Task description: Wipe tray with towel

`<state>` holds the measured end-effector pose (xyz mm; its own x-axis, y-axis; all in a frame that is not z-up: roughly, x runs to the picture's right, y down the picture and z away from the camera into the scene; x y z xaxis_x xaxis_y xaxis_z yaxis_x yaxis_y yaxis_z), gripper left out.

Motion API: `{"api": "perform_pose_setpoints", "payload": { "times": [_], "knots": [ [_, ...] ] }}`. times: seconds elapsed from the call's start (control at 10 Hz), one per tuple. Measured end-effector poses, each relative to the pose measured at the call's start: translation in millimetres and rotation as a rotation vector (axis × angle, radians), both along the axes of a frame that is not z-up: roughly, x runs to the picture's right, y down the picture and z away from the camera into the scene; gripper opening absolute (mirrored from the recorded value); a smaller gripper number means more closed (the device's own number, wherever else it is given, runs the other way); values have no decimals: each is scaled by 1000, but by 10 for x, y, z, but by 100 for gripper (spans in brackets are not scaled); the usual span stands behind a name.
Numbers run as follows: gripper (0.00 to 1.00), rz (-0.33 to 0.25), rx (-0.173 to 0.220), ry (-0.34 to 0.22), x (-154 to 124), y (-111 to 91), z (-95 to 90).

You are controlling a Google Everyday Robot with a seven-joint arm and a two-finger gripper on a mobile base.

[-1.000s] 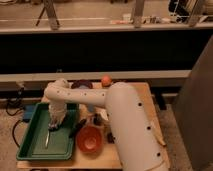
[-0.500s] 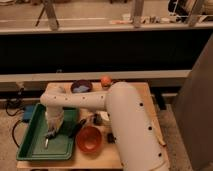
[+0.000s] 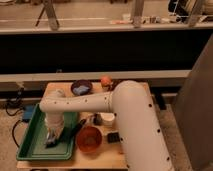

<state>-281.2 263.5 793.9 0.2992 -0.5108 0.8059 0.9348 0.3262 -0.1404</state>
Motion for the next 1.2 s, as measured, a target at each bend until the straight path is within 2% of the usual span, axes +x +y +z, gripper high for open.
{"api": "perform_pose_setpoints", "payload": {
  "times": [0.2, 0.4, 0.6, 0.9, 1.2],
  "knots": [
    [0, 1, 3, 3, 21, 77, -178],
    [0, 13, 4, 16, 74, 44, -179],
    [0, 39, 18, 42, 189, -94, -14],
    [0, 79, 59, 82, 383, -412, 277],
    [0, 114, 92, 69, 289, -636, 514]
  ]
}}
